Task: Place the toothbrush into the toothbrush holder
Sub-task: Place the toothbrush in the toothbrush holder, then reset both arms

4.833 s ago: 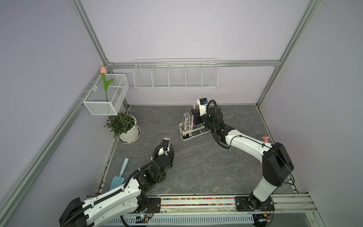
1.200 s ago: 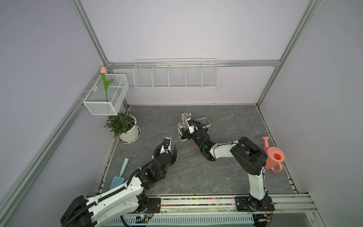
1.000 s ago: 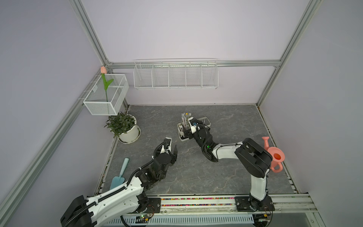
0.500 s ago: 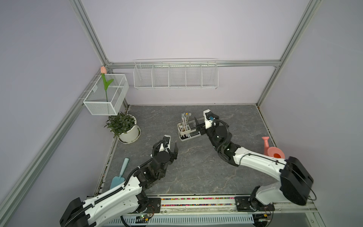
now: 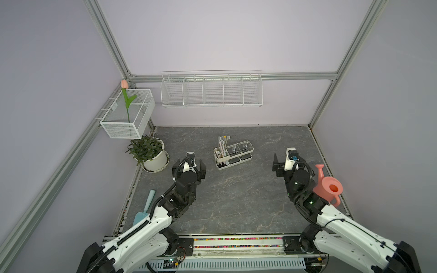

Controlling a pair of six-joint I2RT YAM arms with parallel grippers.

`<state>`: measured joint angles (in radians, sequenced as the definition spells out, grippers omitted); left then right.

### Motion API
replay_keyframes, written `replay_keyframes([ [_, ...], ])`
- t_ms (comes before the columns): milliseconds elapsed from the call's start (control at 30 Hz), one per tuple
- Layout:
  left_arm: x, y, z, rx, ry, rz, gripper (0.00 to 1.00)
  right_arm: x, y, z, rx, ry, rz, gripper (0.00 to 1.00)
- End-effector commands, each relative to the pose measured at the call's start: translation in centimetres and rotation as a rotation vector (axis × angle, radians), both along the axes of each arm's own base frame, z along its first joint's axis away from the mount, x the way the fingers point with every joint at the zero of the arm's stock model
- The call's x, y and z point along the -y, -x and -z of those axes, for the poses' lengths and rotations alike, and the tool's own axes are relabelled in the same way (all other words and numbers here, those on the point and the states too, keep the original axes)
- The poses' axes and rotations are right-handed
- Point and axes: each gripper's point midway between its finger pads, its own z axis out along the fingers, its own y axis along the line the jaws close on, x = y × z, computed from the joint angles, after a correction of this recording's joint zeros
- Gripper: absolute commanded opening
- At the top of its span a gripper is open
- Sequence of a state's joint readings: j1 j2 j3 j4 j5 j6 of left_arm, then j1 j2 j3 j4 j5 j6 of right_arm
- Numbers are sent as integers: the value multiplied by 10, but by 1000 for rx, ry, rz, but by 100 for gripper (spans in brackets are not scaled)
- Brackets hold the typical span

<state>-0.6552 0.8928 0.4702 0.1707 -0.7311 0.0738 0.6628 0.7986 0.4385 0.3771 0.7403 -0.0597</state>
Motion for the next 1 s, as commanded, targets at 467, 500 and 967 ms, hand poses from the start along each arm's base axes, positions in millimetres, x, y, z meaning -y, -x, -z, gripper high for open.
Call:
replay_keyframes([
  [467, -98, -74, 73, -8, 103, -271, 99, 115, -17, 87, 47, 60, 422, 89],
  [500, -101, -78, 79, -8, 113, -267, 99, 119, -16, 87, 66, 53, 428, 89],
  [967, -116, -91, 104, -44, 181, -264, 100, 110, -80, 155, -161, 17, 190, 89],
])
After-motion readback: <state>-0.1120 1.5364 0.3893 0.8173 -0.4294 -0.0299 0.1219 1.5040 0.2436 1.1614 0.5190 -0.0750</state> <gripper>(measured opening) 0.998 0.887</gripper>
